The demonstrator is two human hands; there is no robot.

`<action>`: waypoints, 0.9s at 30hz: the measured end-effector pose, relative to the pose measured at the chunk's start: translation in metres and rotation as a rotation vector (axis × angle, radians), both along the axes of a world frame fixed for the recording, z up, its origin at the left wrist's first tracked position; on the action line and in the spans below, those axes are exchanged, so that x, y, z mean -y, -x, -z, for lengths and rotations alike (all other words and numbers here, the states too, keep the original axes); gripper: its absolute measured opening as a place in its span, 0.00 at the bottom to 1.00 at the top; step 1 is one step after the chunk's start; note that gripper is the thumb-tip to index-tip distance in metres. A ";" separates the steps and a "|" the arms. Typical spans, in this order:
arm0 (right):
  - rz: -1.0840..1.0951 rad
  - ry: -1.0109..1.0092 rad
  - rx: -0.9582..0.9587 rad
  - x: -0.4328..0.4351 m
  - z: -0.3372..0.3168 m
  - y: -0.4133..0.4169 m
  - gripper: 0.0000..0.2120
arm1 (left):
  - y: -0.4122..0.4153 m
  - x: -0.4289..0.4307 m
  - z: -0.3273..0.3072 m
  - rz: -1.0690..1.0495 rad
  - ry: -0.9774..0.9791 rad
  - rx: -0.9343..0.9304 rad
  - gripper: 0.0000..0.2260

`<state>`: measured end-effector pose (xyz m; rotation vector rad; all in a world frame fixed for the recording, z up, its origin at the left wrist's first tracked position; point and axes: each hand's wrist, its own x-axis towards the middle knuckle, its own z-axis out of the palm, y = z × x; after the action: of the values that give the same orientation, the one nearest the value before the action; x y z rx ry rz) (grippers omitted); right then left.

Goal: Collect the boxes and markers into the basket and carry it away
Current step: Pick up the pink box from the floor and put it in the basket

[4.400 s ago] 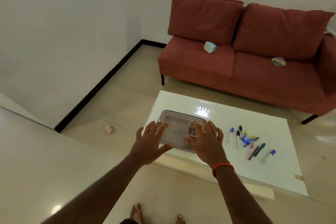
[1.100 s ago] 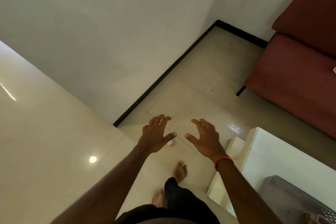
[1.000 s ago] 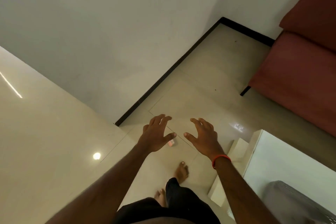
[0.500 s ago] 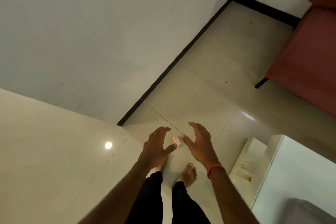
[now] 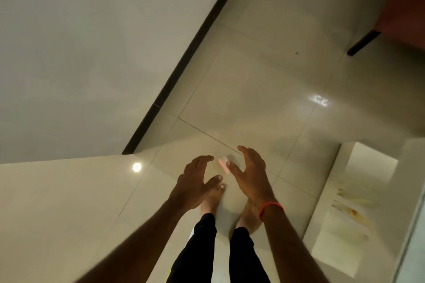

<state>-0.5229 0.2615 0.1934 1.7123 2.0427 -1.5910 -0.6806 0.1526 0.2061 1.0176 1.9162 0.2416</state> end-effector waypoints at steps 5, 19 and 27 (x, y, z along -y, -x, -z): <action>0.111 0.039 0.007 0.010 0.091 0.007 0.26 | 0.010 -0.011 0.097 0.036 0.034 0.022 0.30; 0.181 0.191 0.157 0.041 0.297 0.009 0.37 | 0.015 -0.026 0.308 -0.140 0.128 0.138 0.29; -0.001 0.162 0.170 0.048 0.346 0.014 0.42 | 0.011 -0.023 0.361 -0.072 0.151 0.161 0.30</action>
<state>-0.5372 0.2135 -0.1530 1.7222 1.7851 -1.5070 -0.6914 0.1757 -0.1552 0.8060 1.7981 0.2105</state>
